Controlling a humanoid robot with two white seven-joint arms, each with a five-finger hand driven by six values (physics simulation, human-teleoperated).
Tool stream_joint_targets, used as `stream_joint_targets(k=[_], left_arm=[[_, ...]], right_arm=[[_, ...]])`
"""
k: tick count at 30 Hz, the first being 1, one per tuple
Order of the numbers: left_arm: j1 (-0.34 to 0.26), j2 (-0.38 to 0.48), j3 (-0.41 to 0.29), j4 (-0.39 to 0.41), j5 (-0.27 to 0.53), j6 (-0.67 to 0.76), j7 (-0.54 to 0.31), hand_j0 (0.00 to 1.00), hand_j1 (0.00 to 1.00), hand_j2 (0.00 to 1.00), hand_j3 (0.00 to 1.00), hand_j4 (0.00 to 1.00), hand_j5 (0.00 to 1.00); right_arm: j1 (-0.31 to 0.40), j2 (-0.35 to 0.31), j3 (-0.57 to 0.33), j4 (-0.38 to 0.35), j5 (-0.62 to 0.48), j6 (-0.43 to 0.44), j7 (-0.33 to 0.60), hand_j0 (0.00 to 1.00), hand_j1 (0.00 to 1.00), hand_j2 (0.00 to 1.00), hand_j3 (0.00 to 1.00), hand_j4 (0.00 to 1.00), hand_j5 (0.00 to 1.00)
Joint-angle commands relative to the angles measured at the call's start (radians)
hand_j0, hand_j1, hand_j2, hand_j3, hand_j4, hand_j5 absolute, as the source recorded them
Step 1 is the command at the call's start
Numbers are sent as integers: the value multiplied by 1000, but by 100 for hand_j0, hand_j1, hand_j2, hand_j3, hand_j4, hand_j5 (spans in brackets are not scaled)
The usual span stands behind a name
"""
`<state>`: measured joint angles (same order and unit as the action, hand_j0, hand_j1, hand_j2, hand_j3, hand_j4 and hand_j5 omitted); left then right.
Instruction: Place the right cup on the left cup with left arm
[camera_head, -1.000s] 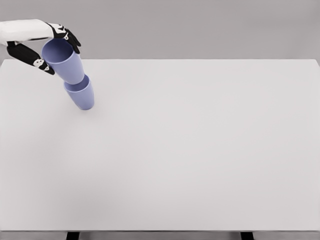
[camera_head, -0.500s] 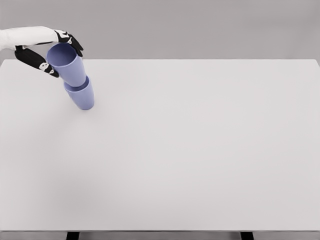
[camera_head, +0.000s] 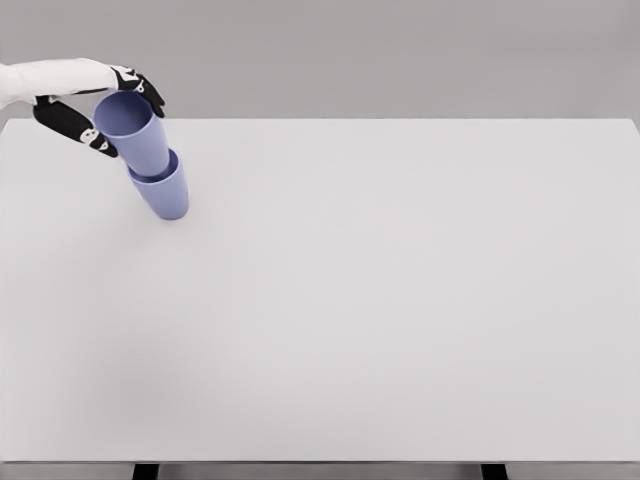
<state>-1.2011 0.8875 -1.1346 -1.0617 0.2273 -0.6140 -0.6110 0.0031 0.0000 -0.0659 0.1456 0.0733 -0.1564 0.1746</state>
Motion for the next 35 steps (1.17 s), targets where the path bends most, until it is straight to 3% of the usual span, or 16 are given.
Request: stream_joint_targets(k=[1, 8, 9, 10, 11, 22, 23, 26, 28, 30, 33, 35], left_arm=[[0, -12, 4, 8, -2, 3, 0, 60, 60, 60, 60, 60, 60], [20, -22, 6, 20, -2, 3, 0, 61, 61, 61, 61, 61, 61], [20, -22, 7, 20, -2, 3, 0, 70, 70, 70, 70, 70, 70], [20, -22, 9, 20, -2, 3, 0, 88, 88, 88, 88, 88, 88], [20, -21, 9, 20, -2, 3, 0, 100, 100, 100, 100, 100, 100], [26, 14, 59, -18, 14, 3, 0, 100, 100, 100, 100, 100, 100], [26, 36, 101, -56, 23, 3, 0, 100, 100, 100, 100, 100, 100], [32, 146, 110, -224, 124, 3, 0, 100, 100, 100, 100, 100, 100], [92, 231, 111, -414, 233, 3, 0, 100, 100, 100, 100, 100, 100], [155, 274, 151, -527, 254, 3, 0, 100, 100, 100, 100, 100, 100], [331, 284, 328, -590, 268, 3, 0, 100, 100, 100, 100, 100, 100], [357, 284, 351, -597, 268, 3, 0, 100, 100, 100, 100, 100, 100]], right_arm=[[0, 0, 0, 0, 0, 0, 0, 100, 100, 100, 100, 100, 100], [0, 0, 0, 0, 0, 0, 0, 100, 100, 100, 100, 100, 100], [0, 0, 0, 0, 0, 0, 0, 100, 100, 100, 100, 100, 100], [0, 0, 0, 0, 0, 0, 0, 100, 100, 100, 100, 100, 100], [0, 0, 0, 0, 0, 0, 0, 100, 100, 100, 100, 100, 100], [0, 0, 0, 0, 0, 0, 0, 100, 100, 100, 100, 100, 100], [0, 0, 0, 0, 0, 0, 0, 100, 100, 100, 100, 100, 100], [0, 0, 0, 0, 0, 0, 0, 100, 100, 100, 100, 100, 100], [0, 0, 0, 0, 0, 0, 0, 100, 100, 100, 100, 100, 100], [0, 0, 0, 0, 0, 0, 0, 100, 100, 100, 100, 100, 100], [0, 0, 0, 0, 0, 0, 0, 100, 100, 100, 100, 100, 100], [0, 0, 0, 0, 0, 0, 0, 100, 100, 100, 100, 100, 100]])
